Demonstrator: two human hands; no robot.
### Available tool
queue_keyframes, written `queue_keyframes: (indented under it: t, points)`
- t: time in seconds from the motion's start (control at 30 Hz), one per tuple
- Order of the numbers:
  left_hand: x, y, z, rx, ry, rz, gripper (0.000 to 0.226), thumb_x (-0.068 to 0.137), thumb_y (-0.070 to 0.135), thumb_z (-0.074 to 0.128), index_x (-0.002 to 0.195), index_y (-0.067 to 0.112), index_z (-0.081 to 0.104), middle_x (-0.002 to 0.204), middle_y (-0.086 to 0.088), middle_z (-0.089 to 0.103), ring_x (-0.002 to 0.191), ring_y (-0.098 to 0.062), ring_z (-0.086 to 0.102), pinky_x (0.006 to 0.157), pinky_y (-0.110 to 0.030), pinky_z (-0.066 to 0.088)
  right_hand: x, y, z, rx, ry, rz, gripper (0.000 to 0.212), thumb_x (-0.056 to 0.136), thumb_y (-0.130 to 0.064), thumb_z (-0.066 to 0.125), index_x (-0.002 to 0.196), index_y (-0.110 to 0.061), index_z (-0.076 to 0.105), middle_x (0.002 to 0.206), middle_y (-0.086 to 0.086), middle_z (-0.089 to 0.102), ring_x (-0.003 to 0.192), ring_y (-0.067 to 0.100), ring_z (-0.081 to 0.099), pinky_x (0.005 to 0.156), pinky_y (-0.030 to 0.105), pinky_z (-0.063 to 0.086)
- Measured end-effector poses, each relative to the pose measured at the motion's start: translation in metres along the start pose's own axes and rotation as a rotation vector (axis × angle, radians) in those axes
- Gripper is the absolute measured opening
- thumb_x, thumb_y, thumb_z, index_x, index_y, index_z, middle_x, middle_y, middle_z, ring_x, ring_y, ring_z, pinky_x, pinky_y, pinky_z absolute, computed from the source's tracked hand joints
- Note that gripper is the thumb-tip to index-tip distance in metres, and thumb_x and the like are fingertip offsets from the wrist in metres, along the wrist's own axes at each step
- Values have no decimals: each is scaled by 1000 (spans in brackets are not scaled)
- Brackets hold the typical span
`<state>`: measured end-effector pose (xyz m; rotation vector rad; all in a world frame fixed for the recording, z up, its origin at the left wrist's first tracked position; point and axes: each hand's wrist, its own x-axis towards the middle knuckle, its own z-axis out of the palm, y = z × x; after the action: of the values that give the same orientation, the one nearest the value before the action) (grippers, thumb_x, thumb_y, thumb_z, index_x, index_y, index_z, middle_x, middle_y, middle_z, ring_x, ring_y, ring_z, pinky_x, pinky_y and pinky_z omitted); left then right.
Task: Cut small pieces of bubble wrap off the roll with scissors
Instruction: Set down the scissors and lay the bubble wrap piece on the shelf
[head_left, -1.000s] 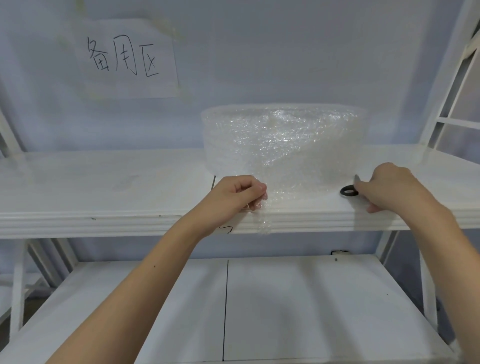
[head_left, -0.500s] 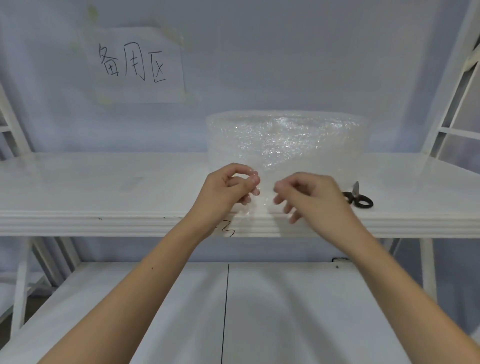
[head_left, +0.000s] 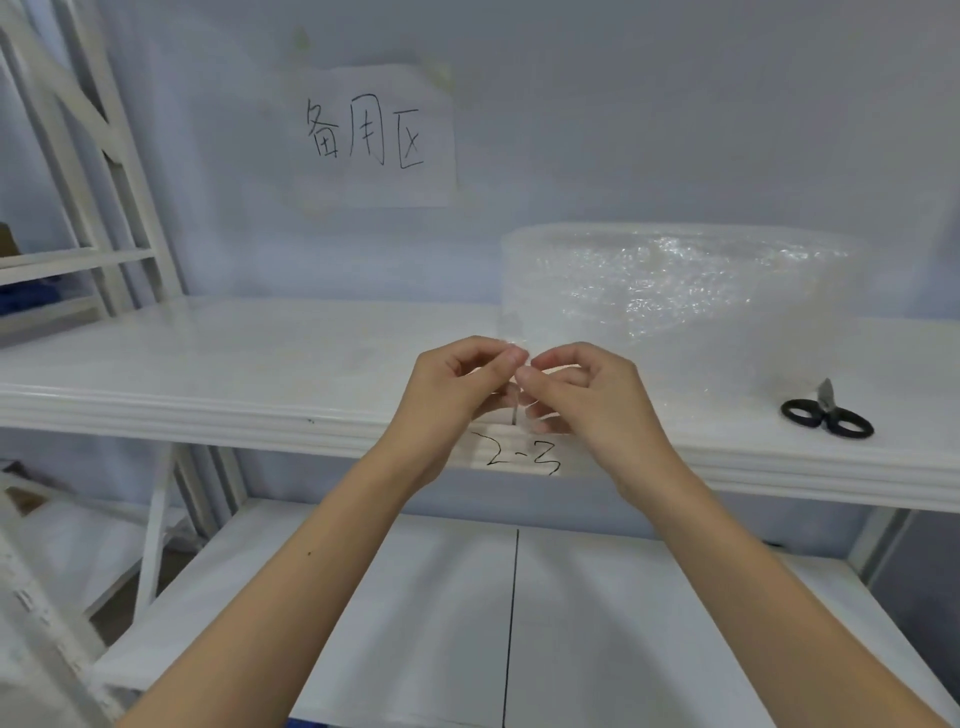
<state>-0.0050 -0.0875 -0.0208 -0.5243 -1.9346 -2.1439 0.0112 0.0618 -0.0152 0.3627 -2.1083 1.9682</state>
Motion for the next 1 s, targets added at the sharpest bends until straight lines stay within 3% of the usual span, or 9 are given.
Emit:
queue_keyframes:
  t: [0.1,0.23,0.37,0.63,0.73,0.87,1.0]
  points:
    - [0,-1,-8,-6,10,-26,12,94,11,63,89,8,74,77,-2,70,65,-12,62,68,-23,54,6,0,6,28,-30,7,24,84,-16,74,105,-9,66,81,15,74,64,18,67,62,30,58]
    - [0,-2,-16,25,4,-22,11,94,11,63,91,8,74,81,-5,70,68,-14,63,73,-27,57,12,-1,10,45,-89,-4,12,86,-6,69,98,-5,70,72,12,71,59,18,64,67,33,59]
    - [1,-3,-23,29,38,-5,13,92,4,65,98,13,72,75,-2,69,64,-11,65,70,-24,57,16,0,16,92,-82,40,10,86,-4,67,96,-6,69,68,8,72,56,15,64,59,26,57]
    - [0,-3,-29,132,39,87,26,93,0,60,93,19,78,81,6,75,65,-11,63,68,-26,56,19,0,23,286,-146,198,4,90,-8,63,95,-8,65,73,10,71,55,15,67,57,23,57]
    - [0,-1,-32,200,41,124,31,91,-4,57,95,18,78,89,3,78,74,-16,67,75,-33,60,19,-4,23,388,-224,294,19,95,-21,56,102,-6,64,78,15,71,62,21,70,60,28,59]
    - [1,0,-32,248,38,136,26,90,-6,58,96,11,77,80,5,77,63,-12,67,76,-32,59,18,-4,20,253,-309,339,34,90,-32,64,105,-3,69,88,19,70,73,25,69,69,31,60]
    - [2,-2,-29,258,46,125,26,91,-3,60,93,16,77,70,8,74,63,-8,67,78,-30,59,17,-1,17,184,-305,317,18,86,-19,70,89,-1,72,78,10,71,69,19,69,68,26,59]
